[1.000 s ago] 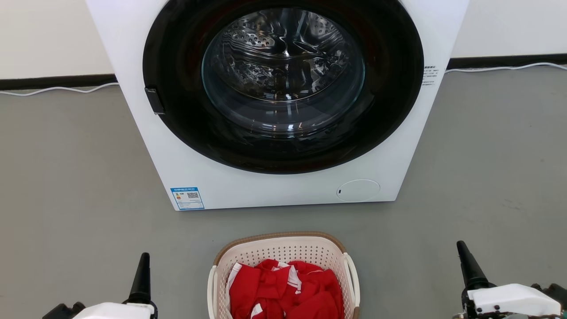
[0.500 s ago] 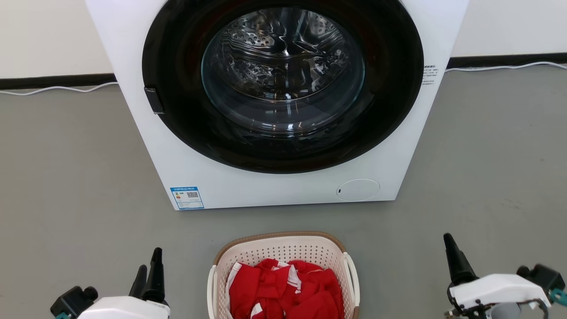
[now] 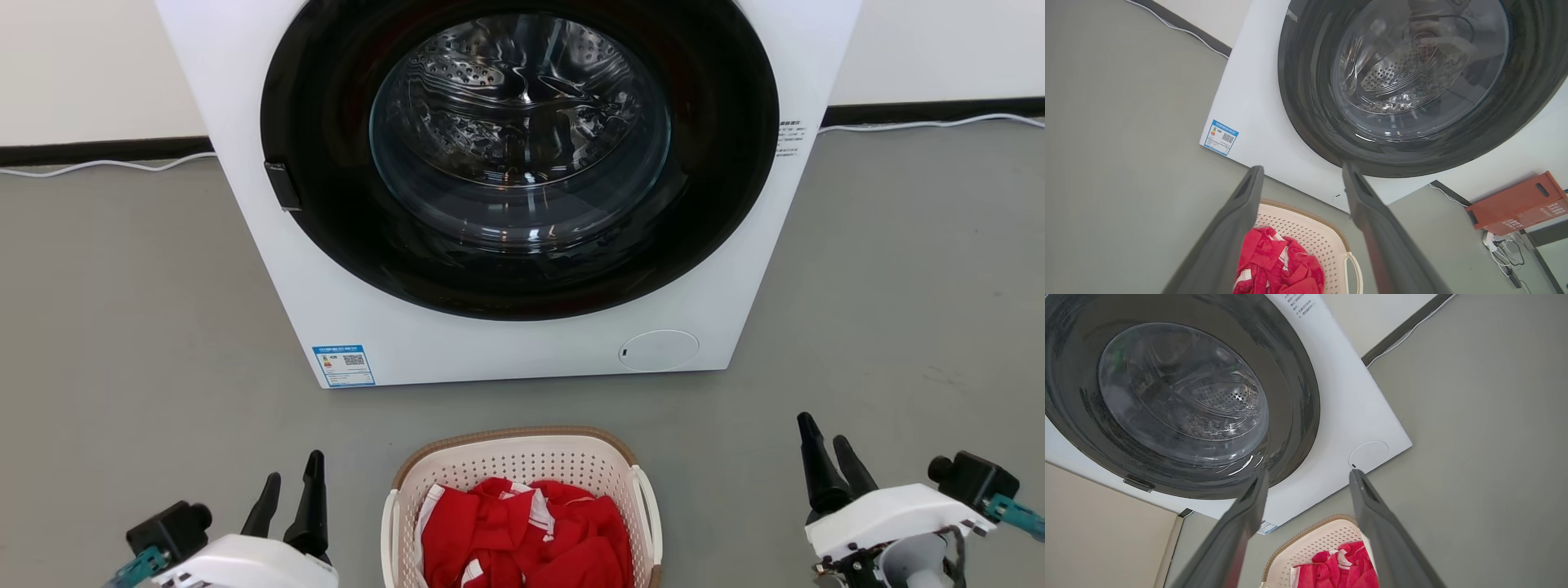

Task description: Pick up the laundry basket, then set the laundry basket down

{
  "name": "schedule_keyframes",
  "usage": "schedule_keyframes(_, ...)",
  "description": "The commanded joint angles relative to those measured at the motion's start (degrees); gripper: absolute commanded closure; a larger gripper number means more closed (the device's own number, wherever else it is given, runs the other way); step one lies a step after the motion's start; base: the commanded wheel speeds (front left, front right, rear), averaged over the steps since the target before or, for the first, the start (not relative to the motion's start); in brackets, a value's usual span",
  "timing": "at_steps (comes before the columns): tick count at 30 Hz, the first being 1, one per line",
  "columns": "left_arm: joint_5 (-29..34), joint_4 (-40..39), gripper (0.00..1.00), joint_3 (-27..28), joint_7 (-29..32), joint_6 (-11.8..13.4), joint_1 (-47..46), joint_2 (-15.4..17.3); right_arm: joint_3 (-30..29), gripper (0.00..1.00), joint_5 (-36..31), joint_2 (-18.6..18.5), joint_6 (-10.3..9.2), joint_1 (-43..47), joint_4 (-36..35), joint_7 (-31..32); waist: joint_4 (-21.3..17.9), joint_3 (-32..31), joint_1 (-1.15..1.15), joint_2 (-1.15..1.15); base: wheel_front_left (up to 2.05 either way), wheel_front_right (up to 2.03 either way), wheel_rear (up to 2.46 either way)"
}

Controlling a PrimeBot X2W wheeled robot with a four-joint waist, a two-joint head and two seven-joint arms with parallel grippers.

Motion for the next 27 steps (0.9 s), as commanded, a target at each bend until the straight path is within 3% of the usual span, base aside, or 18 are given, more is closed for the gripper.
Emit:
schedule_keyframes(1, 3.04, -0.84, 0.0, 0.59, -0.9, -0.23, -3.71, 1.06, 1.38, 0.0, -2.76, -1.08, 0.11, -2.95, -0.6, -1.19, -0.02, 0.02, 0.0, 0.0, 0.0, 0.0, 0.0)
schedule_keyframes(27, 23.42, 2.07, 0.0, -2.12, -5.09, 1.08, -5.85, 1.46, 7.45, 0.0, -22.03, -2.46, 0.15, -7.52, 4.78, -5.39, -0.11, 0.22, 0.0, 0.0, 0.0, 0.0, 0.0)
